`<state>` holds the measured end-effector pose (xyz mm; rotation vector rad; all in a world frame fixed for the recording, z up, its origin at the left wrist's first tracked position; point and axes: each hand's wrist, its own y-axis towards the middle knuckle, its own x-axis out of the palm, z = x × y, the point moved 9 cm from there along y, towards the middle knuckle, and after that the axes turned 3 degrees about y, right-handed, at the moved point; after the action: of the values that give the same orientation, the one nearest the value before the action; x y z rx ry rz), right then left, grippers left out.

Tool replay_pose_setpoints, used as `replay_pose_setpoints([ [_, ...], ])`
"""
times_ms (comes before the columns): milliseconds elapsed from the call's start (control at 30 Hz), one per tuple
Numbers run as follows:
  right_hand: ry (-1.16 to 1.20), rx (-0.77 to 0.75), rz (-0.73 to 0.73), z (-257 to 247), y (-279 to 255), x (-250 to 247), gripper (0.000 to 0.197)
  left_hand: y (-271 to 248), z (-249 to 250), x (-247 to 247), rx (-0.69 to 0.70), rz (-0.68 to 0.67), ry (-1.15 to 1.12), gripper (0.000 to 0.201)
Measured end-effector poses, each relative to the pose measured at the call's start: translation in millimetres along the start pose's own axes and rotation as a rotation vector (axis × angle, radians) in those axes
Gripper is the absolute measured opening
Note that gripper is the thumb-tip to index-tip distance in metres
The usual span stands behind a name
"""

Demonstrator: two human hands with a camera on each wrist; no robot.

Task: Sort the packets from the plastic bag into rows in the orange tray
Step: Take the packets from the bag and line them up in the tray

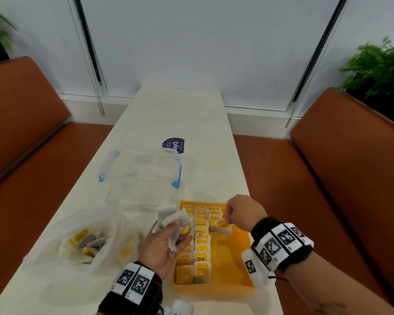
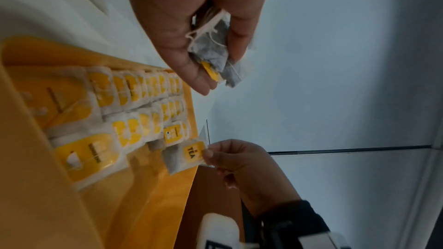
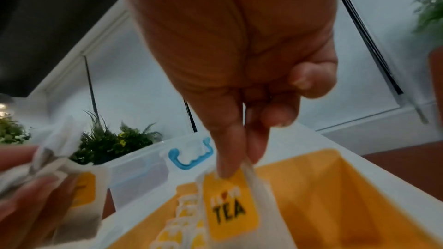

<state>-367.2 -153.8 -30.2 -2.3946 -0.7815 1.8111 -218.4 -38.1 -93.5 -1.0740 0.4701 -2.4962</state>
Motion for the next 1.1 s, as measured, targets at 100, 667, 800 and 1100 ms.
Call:
replay_pose_setpoints([
  [100, -0.090, 0.038, -0.115, 4.5, 23.6, 24.4, 0.011, -1.3, -3.1, 0.9, -0.013, 0.005, -0.004, 0.020],
  [667, -0.107, 0.106, 0.003, 18.5, 61.1, 50.3, 0.021, -7.8, -13.5, -0.2, -0.072, -0.014, 0.064, 0.017],
  [800, 0.004, 0.083, 0.094, 18.2, 46.4, 31.5, 0.021, -8.9, -16.0, 6.2, -0.099, -0.015, 0.059, 0.015],
  [1100, 0.778, -0.258, 0.066, -26.6, -22.2, 0.3, 0.018, -15.2, -11.4, 24.3, -0.082, -0.075, 0.090, 0.011],
])
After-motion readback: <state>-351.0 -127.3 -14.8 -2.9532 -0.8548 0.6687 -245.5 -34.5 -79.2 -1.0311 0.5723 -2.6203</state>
